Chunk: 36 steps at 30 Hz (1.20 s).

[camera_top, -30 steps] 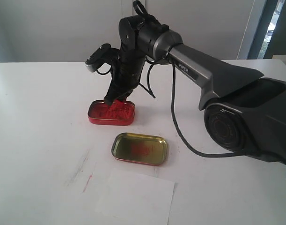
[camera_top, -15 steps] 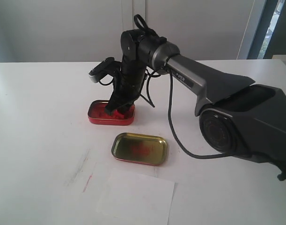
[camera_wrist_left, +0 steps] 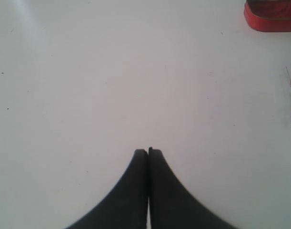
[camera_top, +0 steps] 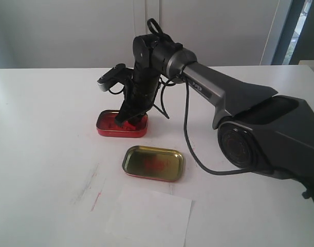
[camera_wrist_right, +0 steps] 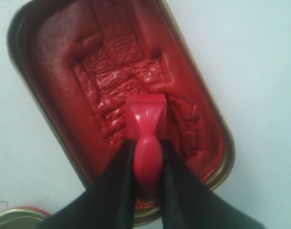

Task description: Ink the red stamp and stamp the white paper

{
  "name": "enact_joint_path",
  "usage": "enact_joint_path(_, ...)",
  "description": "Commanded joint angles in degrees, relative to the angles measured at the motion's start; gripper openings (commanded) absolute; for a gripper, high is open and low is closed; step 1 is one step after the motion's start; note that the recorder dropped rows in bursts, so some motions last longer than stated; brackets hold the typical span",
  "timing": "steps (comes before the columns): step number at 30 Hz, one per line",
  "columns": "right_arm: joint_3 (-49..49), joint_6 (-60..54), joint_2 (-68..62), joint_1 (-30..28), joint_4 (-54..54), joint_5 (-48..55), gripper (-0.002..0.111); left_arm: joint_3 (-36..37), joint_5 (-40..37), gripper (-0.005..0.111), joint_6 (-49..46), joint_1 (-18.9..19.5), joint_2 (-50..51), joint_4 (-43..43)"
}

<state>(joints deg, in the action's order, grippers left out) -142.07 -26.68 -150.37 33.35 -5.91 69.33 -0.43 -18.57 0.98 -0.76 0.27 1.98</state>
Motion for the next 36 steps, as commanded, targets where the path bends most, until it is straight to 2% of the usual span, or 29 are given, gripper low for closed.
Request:
enact_joint_path(1,0.72,-1.33,-3.71,-0.23,0.34,-0.52,0.000,0.43,-0.51,0.000,0.25,0.10,-0.27,0.09)
enact_joint_path(36,0.83,-1.56,-3.71,-0.23,0.59,-3.18,0.000,0.43,-0.51,0.000,0.25,0.10,-0.27,0.09)
